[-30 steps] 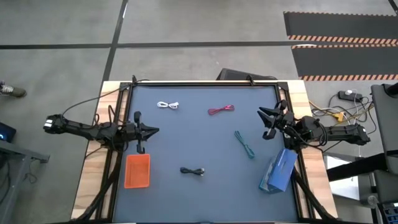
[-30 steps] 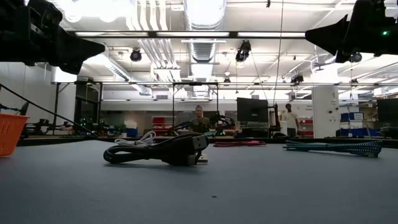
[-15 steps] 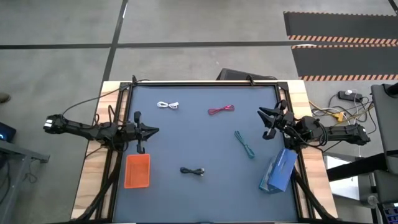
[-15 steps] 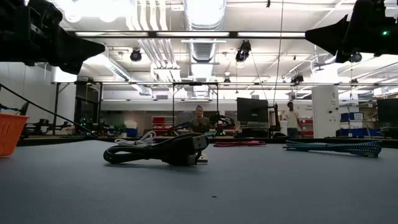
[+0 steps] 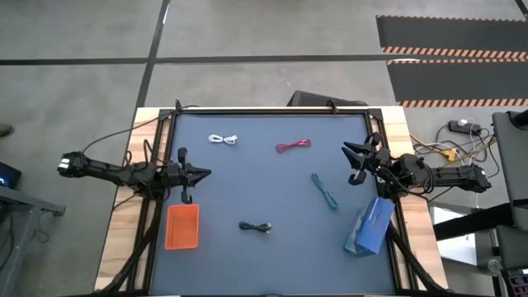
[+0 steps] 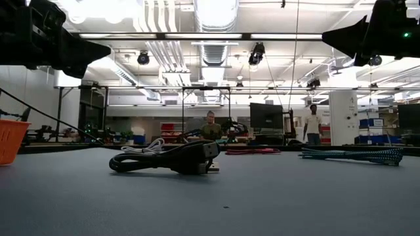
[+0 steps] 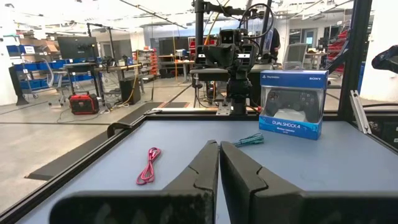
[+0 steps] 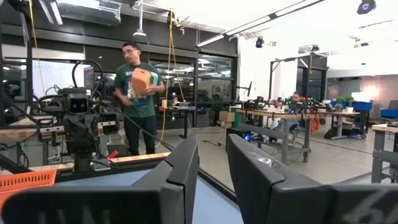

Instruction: Pick and place USB-C Cables

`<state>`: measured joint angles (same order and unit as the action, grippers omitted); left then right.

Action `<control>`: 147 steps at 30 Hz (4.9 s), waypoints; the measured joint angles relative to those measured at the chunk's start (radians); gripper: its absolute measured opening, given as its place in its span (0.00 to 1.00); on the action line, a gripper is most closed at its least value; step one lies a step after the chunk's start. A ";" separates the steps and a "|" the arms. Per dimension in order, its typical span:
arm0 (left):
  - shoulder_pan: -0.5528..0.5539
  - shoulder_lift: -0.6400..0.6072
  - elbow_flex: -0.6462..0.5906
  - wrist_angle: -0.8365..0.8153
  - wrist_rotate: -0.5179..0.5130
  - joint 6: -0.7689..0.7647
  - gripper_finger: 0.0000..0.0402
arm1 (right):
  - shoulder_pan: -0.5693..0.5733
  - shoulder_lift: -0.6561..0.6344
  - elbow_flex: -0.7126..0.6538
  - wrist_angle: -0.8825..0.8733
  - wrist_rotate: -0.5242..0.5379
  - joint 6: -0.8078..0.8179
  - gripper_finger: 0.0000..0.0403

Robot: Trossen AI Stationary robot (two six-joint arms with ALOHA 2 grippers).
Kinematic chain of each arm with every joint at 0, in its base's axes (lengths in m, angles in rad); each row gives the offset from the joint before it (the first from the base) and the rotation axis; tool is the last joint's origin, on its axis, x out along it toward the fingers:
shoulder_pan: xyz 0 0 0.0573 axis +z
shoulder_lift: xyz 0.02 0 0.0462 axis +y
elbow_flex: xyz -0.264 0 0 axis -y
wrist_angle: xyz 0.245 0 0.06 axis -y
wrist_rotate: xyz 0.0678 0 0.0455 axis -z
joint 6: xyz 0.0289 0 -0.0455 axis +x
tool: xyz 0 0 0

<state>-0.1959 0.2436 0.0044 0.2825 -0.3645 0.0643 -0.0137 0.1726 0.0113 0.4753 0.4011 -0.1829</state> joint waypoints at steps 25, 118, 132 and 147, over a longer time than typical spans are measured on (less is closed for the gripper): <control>0.000 0.000 0.000 0.000 0.000 0.000 0.00 | 0.000 0.000 0.000 0.000 0.000 0.000 0.20; 0.000 0.400 0.019 0.862 -0.124 0.055 0.00 | 0.000 0.629 0.743 -0.620 -0.125 0.403 0.15; 0.000 0.375 0.021 1.057 -0.123 0.187 0.00 | 0.001 0.879 0.969 -0.750 -0.150 0.355 0.15; 0.000 0.358 0.021 1.097 -0.123 0.185 0.00 | 0.001 1.143 1.267 -1.069 -0.178 0.469 0.15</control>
<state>-0.1955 0.6017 0.0254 1.3791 -0.4877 0.2497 -0.0128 1.3161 1.2786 -0.5942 0.2227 0.2858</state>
